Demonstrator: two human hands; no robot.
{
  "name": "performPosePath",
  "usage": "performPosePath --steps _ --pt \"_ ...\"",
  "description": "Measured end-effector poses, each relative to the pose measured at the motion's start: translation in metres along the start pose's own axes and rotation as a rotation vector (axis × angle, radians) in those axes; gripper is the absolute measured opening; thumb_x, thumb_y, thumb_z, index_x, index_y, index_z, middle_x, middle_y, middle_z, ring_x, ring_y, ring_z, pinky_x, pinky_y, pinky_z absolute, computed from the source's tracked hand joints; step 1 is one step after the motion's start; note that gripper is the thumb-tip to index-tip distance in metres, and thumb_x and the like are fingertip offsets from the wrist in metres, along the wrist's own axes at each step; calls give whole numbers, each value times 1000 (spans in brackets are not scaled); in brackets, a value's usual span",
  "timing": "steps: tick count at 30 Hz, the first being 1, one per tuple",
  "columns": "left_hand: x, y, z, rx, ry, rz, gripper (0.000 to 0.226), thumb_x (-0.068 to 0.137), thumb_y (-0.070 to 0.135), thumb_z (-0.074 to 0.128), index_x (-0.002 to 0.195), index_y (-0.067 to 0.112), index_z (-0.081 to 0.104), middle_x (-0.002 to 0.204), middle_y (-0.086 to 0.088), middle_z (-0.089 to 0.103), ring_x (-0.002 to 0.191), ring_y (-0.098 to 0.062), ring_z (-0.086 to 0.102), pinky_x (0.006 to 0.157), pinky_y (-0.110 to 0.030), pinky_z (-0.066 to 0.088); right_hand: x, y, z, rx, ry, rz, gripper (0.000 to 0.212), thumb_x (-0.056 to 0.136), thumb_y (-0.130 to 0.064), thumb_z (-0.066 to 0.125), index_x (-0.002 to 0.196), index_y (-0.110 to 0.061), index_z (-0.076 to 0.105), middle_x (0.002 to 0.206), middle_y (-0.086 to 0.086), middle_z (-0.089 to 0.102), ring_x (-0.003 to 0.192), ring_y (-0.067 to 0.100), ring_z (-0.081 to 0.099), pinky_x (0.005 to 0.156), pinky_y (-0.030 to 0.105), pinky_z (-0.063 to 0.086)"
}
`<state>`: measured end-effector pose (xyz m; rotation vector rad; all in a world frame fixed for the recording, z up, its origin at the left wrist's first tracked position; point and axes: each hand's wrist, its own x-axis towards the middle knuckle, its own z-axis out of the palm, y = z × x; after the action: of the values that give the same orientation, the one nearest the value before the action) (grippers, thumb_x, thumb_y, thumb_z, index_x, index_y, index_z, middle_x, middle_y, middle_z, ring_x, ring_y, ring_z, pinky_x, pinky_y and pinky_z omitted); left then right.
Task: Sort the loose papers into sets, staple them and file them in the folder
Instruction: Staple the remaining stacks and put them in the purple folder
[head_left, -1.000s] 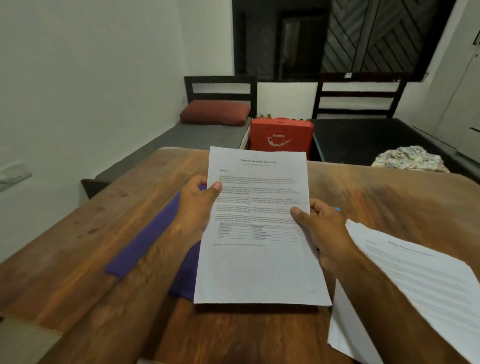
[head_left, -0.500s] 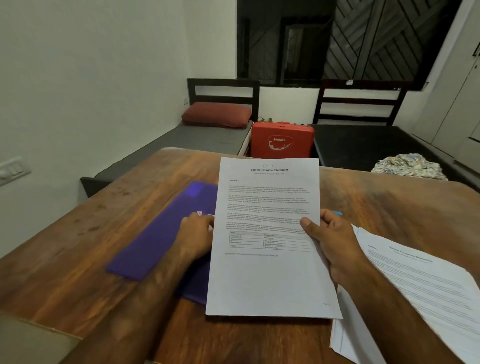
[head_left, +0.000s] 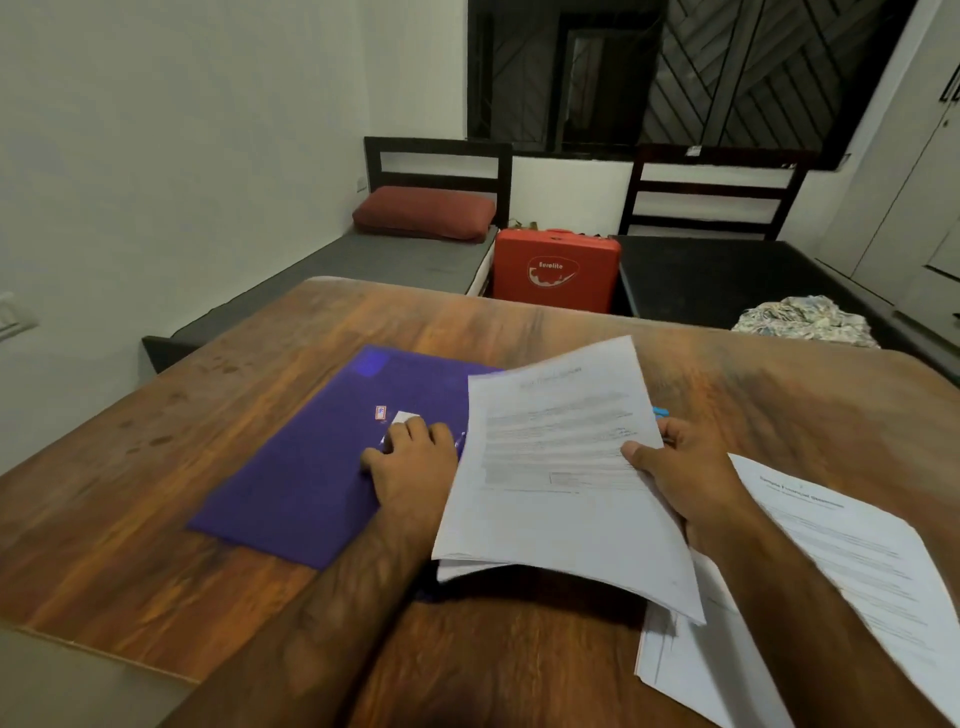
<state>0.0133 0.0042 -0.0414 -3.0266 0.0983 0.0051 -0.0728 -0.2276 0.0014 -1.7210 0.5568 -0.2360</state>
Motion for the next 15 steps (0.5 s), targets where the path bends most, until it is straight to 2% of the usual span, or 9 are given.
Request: performPosePath --steps 2,4,6,8,11,13,15 --pt "0 -7 -1 -18 9 27 71 93 65 49 147 23 33 151 -8 33 141 -29 32 100 -55 37 -2 3 -4 -86 -6 49 13 97 -14 72 104 -21 65 107 3 76 86 29 76 85 51 63" --pt "-1 -15 -5 -74 -13 47 87 85 83 42 149 26 31 155 -6 29 150 -29 20 104 -58 33 -2 5 -8 -126 -2 58 15 97 -13 73 98 -24 63 108 4 75 88 30 75 88 51 62" --pt "-1 -19 -9 -112 -22 56 91 82 89 34 149 27 34 157 -7 29 152 -31 16 106 -60 32 -3 4 -11 -144 -2 52 16 96 -11 73 95 -24 63 108 6 75 88 31 75 88 51 61" --pt "-2 -21 -12 -126 -21 59 82 87 83 37 146 26 39 155 -9 33 150 -33 22 105 -60 35 -3 3 -15 -174 1 49 14 95 -10 74 102 -19 67 109 6 76 87 31 75 88 51 62" --pt "0 -24 -20 -133 -5 100 57 95 60 49 134 19 51 146 -9 45 142 -35 36 98 -50 45 -4 -3 -19 -215 16 61 20 95 -10 74 114 -14 69 109 7 75 85 29 75 83 45 62" --pt "0 -25 -28 -144 45 152 32 94 42 52 111 16 57 126 -8 58 122 -33 53 84 -39 47 -4 -6 -20 -216 7 57 20 95 -7 73 114 -12 70 108 7 75 83 27 74 76 37 60" --pt "0 -26 -35 -148 88 201 15 92 30 51 96 15 48 103 -6 61 98 -31 58 73 -34 40 -4 -11 -18 -206 -4 49 20 95 -5 72 115 -12 70 105 7 75 80 25 73 68 32 57"
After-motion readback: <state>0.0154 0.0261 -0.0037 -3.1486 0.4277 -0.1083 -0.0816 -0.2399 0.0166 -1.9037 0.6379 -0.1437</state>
